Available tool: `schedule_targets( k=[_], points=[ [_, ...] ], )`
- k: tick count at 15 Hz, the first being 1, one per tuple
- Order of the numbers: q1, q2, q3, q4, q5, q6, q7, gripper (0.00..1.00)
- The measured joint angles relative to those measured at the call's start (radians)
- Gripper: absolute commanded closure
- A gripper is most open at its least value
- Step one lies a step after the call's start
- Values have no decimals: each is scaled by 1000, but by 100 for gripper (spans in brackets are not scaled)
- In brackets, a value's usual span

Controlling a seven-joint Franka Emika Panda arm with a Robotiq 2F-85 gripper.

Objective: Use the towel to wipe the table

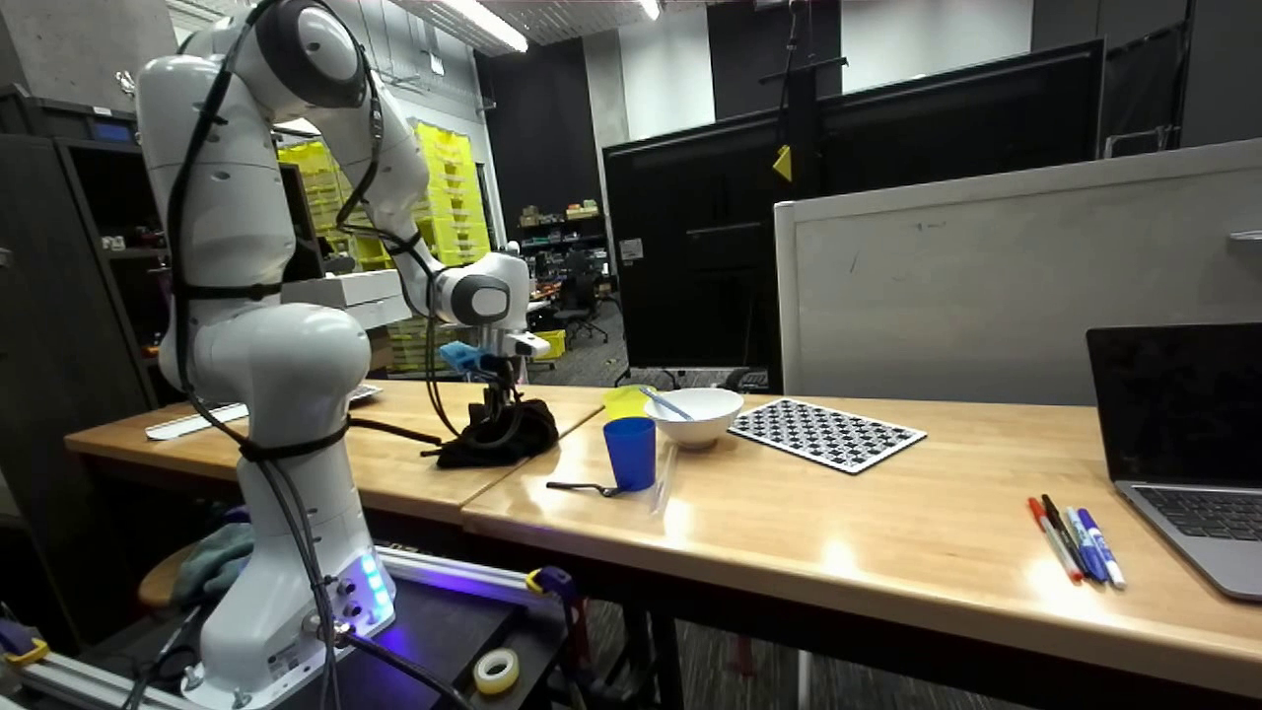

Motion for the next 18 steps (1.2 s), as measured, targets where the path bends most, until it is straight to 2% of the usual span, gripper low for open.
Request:
schedule_targets(
  k=[7,13,18],
  points=[
    [23,-16,52,-33,125,33,-56,97],
    [95,-7,127,-28,260,46,-71,97],
    [151,27,187,14,294,49,-42,97]
  ],
)
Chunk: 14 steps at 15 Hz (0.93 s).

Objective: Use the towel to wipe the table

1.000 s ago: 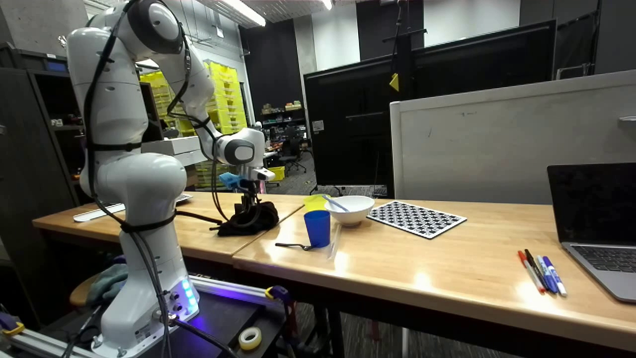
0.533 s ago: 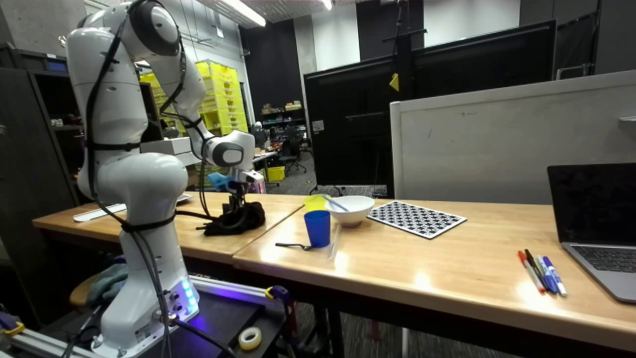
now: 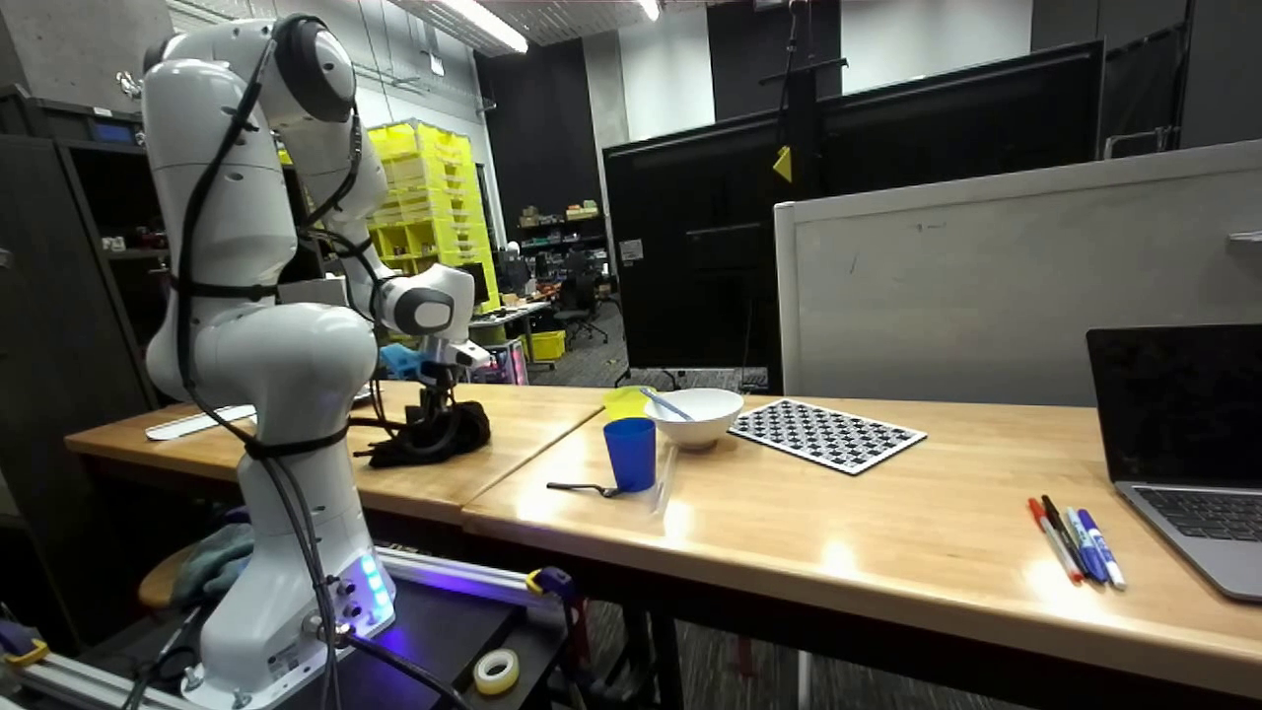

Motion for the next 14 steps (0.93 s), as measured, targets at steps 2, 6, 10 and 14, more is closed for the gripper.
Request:
schedule_targets(
  k=[2,6,10,14],
  points=[
    [19,21,23,27,0,0,29,97],
    [63,76,65,97,-2,2,96,97],
    [113,133,92,172,-27,2,186,97],
    [165,184,109,242,-81,9,285,97]
  ],
)
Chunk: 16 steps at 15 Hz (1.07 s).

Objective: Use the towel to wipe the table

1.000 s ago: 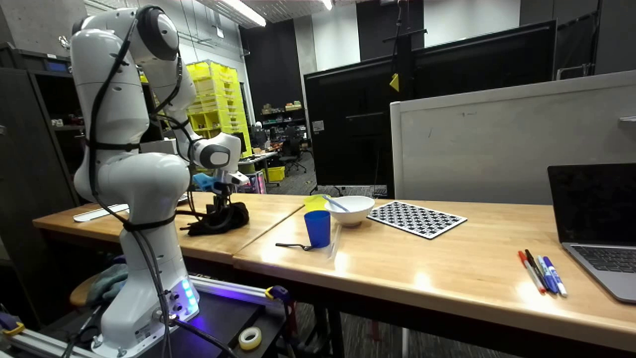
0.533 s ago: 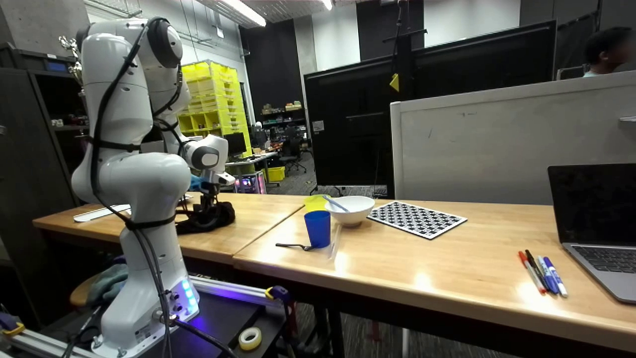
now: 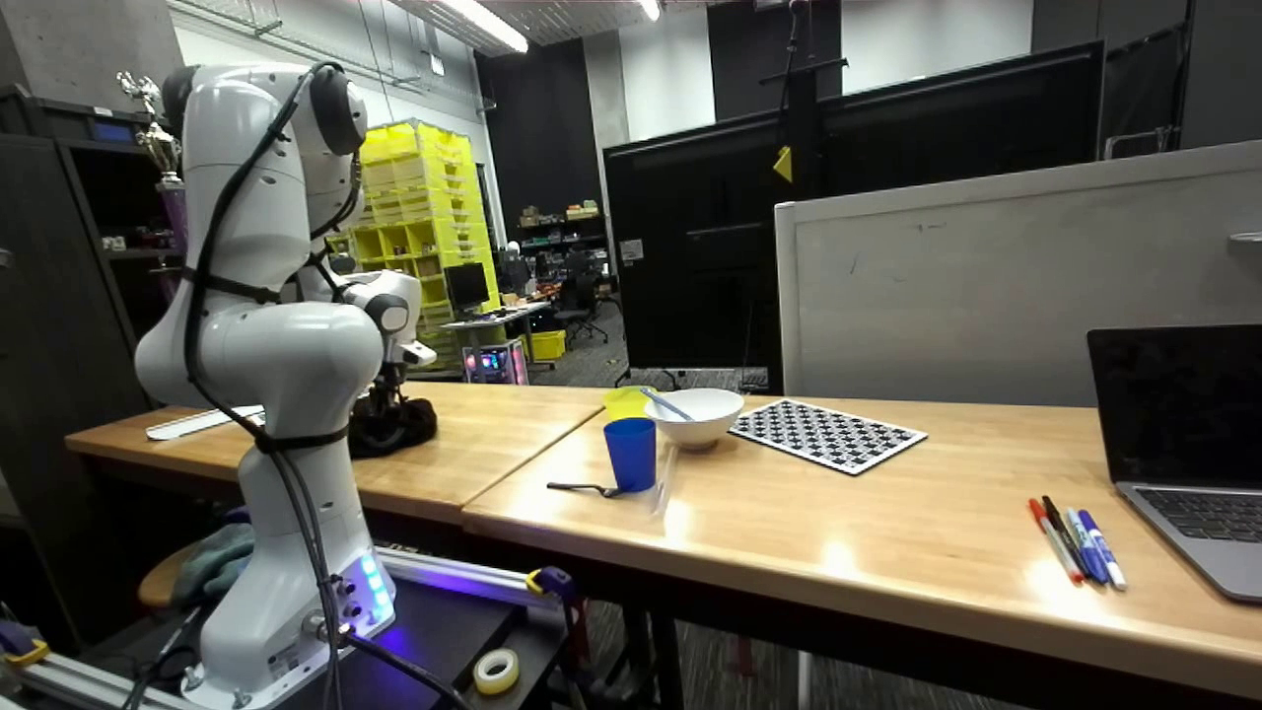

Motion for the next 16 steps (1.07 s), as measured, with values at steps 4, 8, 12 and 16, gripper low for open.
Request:
schedule_targets(
  k=[4,8,12,16],
  points=[
    [53,56,14,77,-54,8,92,97],
    [96,109,15,155,-103,6,169,97],
    [123,156,15,227,-138,-12,221,97],
    [140,194,15,287,-158,-35,248,97]
  ],
)
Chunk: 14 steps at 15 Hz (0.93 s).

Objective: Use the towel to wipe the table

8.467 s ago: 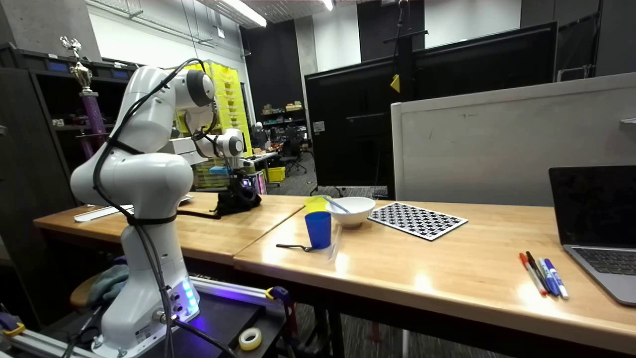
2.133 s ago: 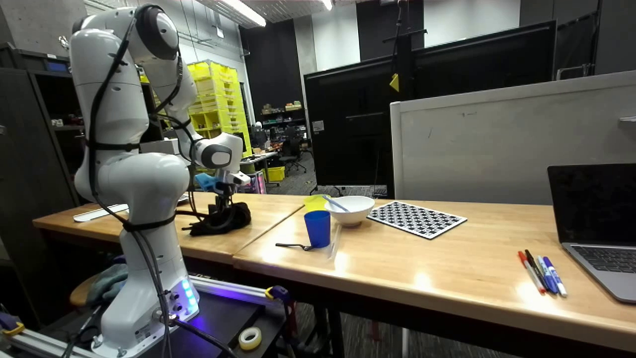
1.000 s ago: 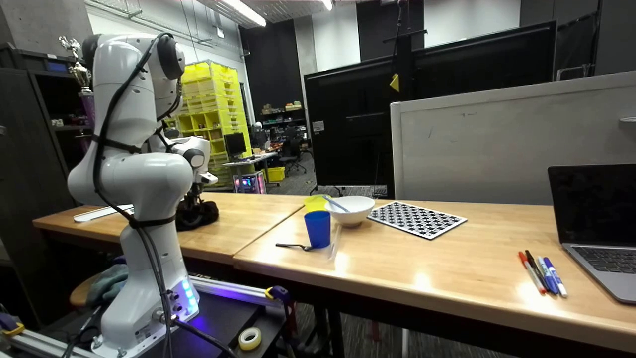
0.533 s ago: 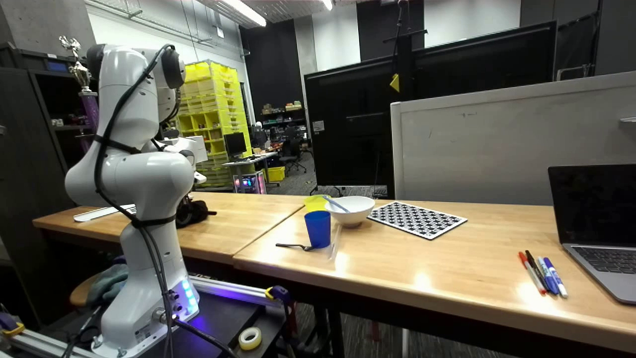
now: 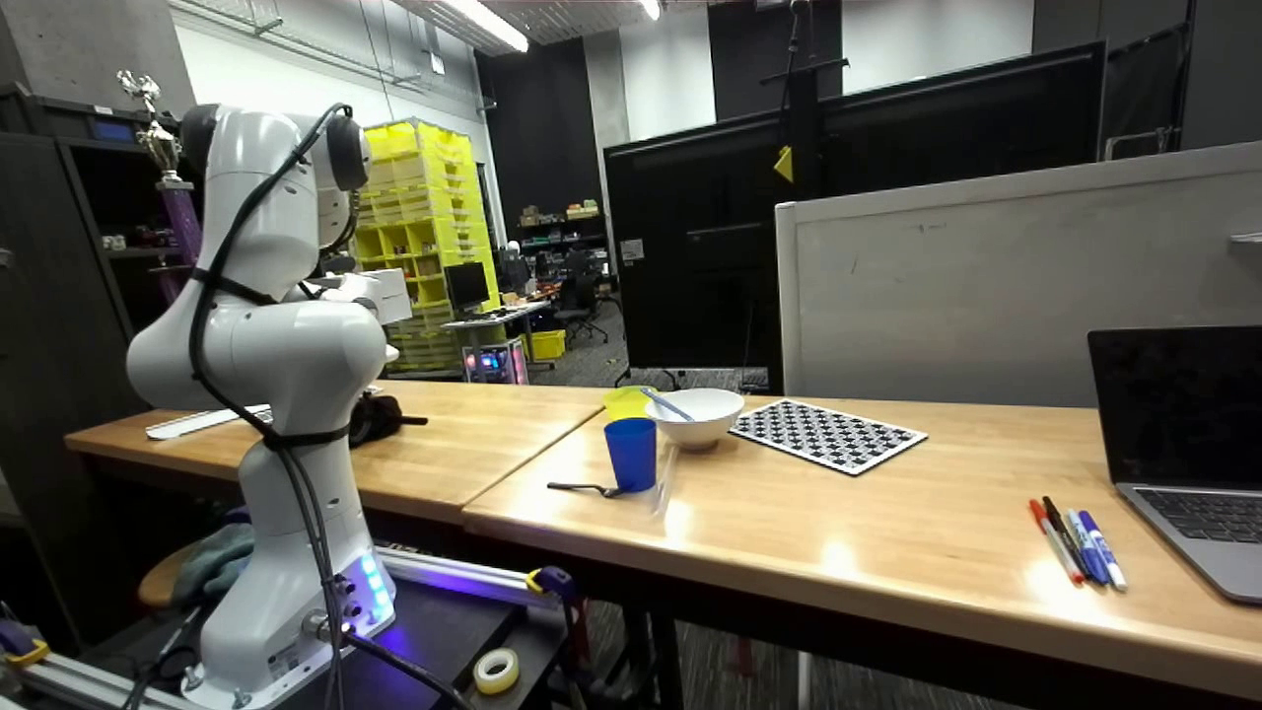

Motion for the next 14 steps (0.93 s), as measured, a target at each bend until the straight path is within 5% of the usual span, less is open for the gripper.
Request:
schedule_targets(
  k=[14],
  points=[
    [91,120,-3,213,-118,-113,68,97]
  ],
)
